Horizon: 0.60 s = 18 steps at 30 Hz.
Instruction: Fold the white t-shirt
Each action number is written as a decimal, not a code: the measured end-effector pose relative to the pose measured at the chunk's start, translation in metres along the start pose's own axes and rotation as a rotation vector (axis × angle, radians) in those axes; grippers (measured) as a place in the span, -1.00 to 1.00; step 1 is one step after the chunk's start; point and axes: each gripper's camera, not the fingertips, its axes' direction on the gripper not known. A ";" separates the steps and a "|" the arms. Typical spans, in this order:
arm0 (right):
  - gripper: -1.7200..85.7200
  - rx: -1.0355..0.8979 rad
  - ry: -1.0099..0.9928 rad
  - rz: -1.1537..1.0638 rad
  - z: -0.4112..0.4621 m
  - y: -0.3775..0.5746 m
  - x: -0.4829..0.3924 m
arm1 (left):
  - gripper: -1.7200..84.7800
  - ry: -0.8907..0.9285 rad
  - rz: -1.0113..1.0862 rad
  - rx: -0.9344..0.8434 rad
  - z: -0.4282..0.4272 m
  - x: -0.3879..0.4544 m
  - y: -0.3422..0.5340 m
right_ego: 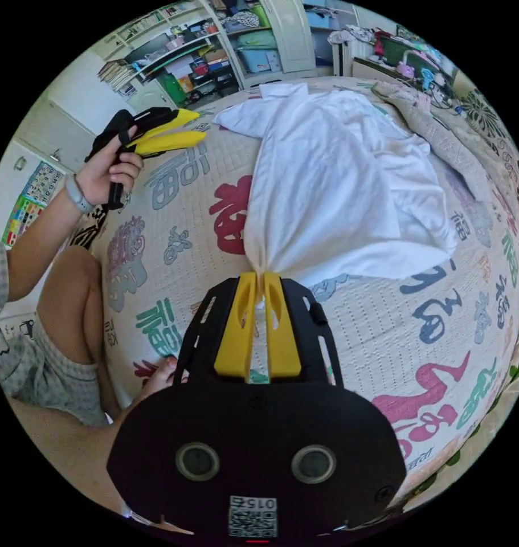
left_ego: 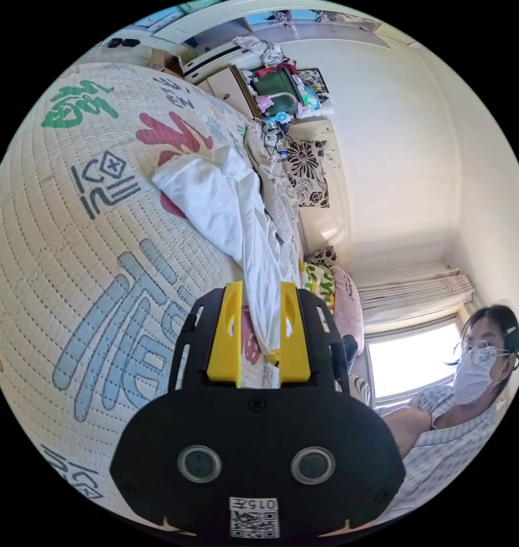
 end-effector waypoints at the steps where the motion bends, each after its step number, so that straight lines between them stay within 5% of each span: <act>1: -0.92 -0.001 -0.039 0.014 -0.002 0.006 0.000 | -0.72 -0.011 0.012 -0.007 -0.001 0.003 0.002; 7: -0.94 -0.140 0.070 -0.019 -0.020 0.094 -0.033 | -0.67 -0.192 0.106 -0.034 -0.027 0.025 0.031; 14: -0.94 -0.185 -0.010 0.118 -0.032 0.151 -0.041 | -0.61 -0.158 -0.075 0.054 -0.054 -0.008 0.080; 18: -0.94 -0.301 0.177 -0.006 -0.027 0.162 -0.064 | -0.59 -0.256 0.013 0.061 -0.052 0.009 0.084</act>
